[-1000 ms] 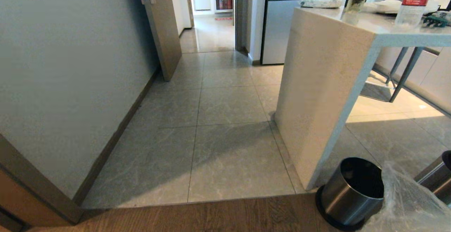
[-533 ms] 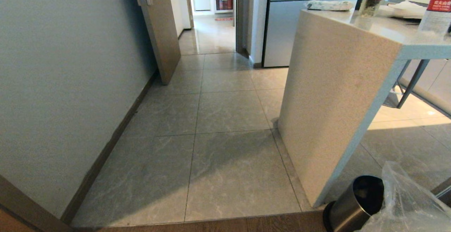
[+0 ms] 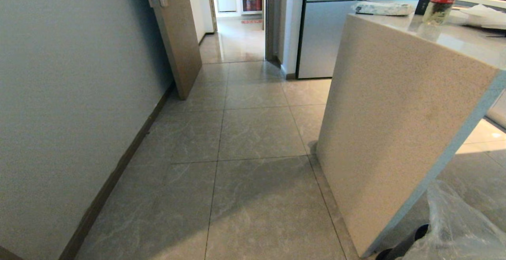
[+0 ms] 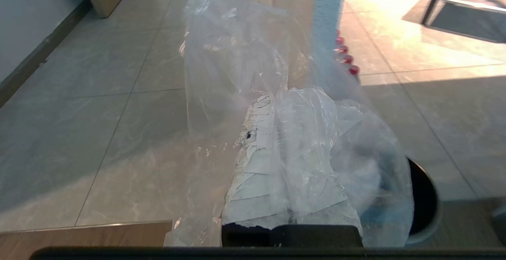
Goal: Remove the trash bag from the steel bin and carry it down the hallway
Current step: Put the trash bag at the door
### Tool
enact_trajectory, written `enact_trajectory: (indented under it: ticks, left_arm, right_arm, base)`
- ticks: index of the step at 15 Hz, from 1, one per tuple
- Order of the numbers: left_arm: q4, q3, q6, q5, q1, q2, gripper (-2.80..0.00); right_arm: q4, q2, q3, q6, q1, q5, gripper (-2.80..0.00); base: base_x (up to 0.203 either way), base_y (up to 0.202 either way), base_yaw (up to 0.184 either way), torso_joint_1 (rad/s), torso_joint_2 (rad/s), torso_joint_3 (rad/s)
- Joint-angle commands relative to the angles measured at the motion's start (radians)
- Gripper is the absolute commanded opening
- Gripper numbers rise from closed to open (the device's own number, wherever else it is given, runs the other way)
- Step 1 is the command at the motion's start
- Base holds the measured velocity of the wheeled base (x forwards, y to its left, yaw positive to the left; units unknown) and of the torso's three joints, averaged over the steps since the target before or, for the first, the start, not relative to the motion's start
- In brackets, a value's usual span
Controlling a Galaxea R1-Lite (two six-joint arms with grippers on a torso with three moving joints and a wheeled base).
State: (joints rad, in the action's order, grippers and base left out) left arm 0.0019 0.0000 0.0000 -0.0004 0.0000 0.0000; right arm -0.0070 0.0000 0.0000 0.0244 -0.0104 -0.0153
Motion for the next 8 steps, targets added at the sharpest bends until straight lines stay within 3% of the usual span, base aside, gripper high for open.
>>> enact_trajectory:
  ticks: [1, 8]
  left_arm:
    - [0.0, 0.0, 0.0, 0.0, 0.0, 0.0, -2.8]
    - [0.0, 0.0, 0.0, 0.0, 0.0, 0.0, -2.8]
  right_arm:
    - [-0.001, 0.002, 0.002, 0.0, 0.0, 0.0, -2.8]
    - [-0.001, 0.002, 0.002, 0.0, 0.0, 0.0, -2.8]
  base:
    - [0.098, 0.0, 0.002, 0.002, 0.01, 0.002]
    - [0.0, 0.0, 0.0, 0.0, 0.0, 0.0]
